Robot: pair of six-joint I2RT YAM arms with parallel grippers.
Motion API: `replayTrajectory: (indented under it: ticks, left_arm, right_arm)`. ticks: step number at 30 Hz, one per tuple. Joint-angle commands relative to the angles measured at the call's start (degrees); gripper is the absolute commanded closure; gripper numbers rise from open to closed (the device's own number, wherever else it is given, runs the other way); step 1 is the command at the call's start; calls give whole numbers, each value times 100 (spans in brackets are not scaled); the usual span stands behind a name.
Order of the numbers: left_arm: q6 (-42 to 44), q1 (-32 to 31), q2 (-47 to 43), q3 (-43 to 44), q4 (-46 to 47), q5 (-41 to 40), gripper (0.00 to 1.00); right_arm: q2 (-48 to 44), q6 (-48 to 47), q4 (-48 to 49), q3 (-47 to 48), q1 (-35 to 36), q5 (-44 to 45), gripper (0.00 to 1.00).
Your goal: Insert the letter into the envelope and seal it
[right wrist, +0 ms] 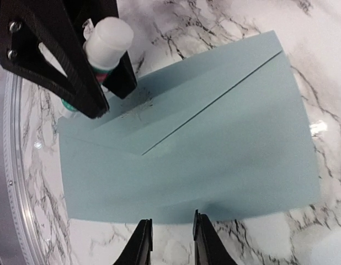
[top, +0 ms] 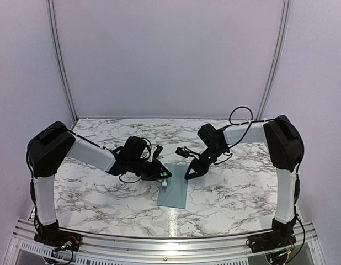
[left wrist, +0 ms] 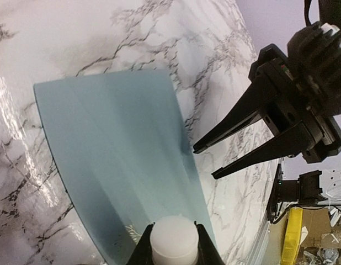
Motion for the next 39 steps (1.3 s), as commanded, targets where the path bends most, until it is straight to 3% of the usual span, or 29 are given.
replayTrajectory:
  ticks: [1, 7, 12, 13, 15, 16, 21, 26, 30, 39]
  left_arm:
    - [211, 27, -792, 177, -115, 71, 100]
    - [527, 24, -1541, 468, -115, -23, 100]
    - [1047, 3, -2008, 763, -107, -220, 100]
    - [1178, -13, -2076, 821, -106, -263, 100]
    - [1418, -73, -2197, 936, -106, -351, 100]
    - [1535, -114, -2238, 1003, -106, -359, 100]
    - [2010, -335, -2385, 1215, -53, -500, 98]
    - [2030, -482, -2372, 1273, 267, -492, 99]
    - [2004, -547, -2436, 1081, 792, -496, 99]
    - [1776, -554, -2501, 787, 1617, -414, 98]
  right_arm:
    - [-1011, -163, -656, 463, -251, 104, 75]
    - [-2116, -210, -1041, 1013, -793, 124, 66]
    - [-3074, -5, -491, 1073, -1095, 170, 50]
    - [-3286, 87, -257, 937, -1125, 93, 41]
    - [-3633, 316, 307, 579, -1138, -143, 4]
    - [-3771, 497, 548, 382, -1138, -261, 2]
    - [-3757, 499, 667, 22, -1114, -1743, 3]
    - [-3449, 743, 835, 65, -809, -2658, 30]
    - [-3194, 969, 952, 86, -322, -2873, 42]
    - [-2859, 2089, 2035, 50, 146, -3534, 44]
